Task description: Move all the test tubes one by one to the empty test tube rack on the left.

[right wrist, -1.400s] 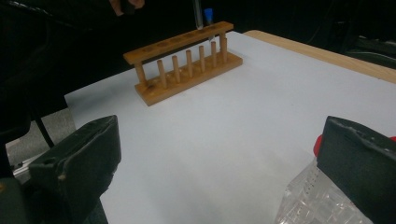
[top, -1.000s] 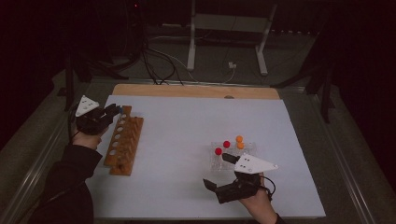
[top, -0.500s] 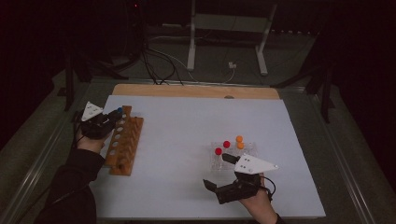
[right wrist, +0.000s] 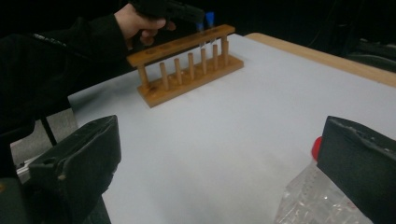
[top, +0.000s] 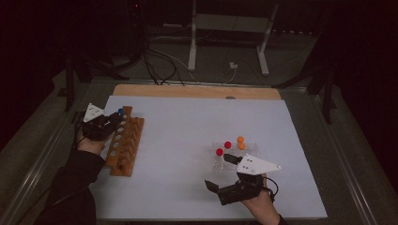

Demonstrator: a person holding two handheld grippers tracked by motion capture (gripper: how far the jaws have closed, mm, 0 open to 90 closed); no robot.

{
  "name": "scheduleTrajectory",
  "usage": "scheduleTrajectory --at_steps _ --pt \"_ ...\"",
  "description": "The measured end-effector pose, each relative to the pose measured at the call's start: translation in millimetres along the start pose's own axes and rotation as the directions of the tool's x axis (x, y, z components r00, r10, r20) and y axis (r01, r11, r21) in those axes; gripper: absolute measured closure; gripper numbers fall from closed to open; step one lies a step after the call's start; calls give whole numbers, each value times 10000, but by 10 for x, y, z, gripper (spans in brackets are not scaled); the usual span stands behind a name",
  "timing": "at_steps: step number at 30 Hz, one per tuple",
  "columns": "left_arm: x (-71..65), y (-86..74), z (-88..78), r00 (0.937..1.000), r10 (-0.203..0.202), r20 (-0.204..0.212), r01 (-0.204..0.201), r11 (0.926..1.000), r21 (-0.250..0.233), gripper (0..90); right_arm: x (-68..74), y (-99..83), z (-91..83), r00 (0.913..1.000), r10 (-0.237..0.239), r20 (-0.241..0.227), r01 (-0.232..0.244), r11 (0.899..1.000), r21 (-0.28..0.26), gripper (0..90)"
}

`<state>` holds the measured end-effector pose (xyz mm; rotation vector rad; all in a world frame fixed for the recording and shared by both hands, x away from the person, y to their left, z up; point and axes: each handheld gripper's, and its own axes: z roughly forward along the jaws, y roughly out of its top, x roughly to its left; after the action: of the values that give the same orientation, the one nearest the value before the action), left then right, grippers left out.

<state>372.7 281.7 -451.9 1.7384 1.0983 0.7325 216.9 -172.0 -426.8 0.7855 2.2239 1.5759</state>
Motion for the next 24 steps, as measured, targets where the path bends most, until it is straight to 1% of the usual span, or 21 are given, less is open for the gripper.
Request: scheduleTrajectory --at_steps 2,3,6,7,9,10,12,14,15,17,19,20,21,22,23,24 --pt "-9 28 -53 10000 -15 15 15 9999 -165 607 -20 19 -32 10000 -80 52 80 10000 -53 0" --pt "-17 44 -87 10000 -21 69 23 9995 -324 574 -32 30 -52 9999 -81 116 82 9999 -102 0" --pt "-54 96 -191 9991 39 434 -16 9985 -544 433 -94 63 -123 9990 -192 410 199 9996 -189 0" --pt "-72 108 -229 9986 63 533 -30 9980 -633 405 -122 75 -153 9986 -184 502 196 9995 -231 0" --pt "-114 129 -308 9955 95 940 -17 9966 -828 334 -187 96 -216 9961 -216 853 239 9994 -264 0" --pt "-142 138 -346 9940 183 1079 -86 9960 -890 300 -229 104 -253 9946 -224 1013 258 9992 -320 0" --pt "-201 150 -418 9905 301 1339 -167 9948 -1001 227 -314 117 -324 9908 -92 1348 143 9992 -371 0" --pt "-265 154 -489 9865 332 1604 -155 9937 -1107 180 -398 117 -389 9855 2 1695 71 9991 -422 0" --pt "-302 153 -524 9842 359 1735 -156 9930 -1168 167 -436 111 -413 9846 29 1749 31 9994 -342 0" --pt "-380 149 -588 9783 490 2014 -237 9918 -1260 148 -500 82 -437 9805 84 1963 -47 9998 -192 0" --pt "-453 144 -634 9688 382 2449 -103 9934 -1142 70 -558 35 -447 9784 213 2056 -199 9998 -89 0" --pt "-492 140 -653 9642 424 2618 -142 9940 -1088 52 -579 9 -441 9760 265 2163 -282 9996 49 0" --pt "-534 128 -672 9579 505 2825 -200 9938 -1098 30 -601 -19 -430 9739 273 2255 -325 9993 193 0" --pt "-579 117 -688 9544 613 2923 -308 9937 -1078 28 -624 -48 -416 9713 301 2358 -391 9987 335 0" --pt "-623 102 -698 9505 715 3023 -403 9933 -1083 28 -646 -77 -399 9692 356 2439 -486 9977 475 22" --pt "-662 85 -705 9435 765 3224 -444 9934 -1058 28 -668 -106 -384 9671 394 2514 -557 9968 578 40"
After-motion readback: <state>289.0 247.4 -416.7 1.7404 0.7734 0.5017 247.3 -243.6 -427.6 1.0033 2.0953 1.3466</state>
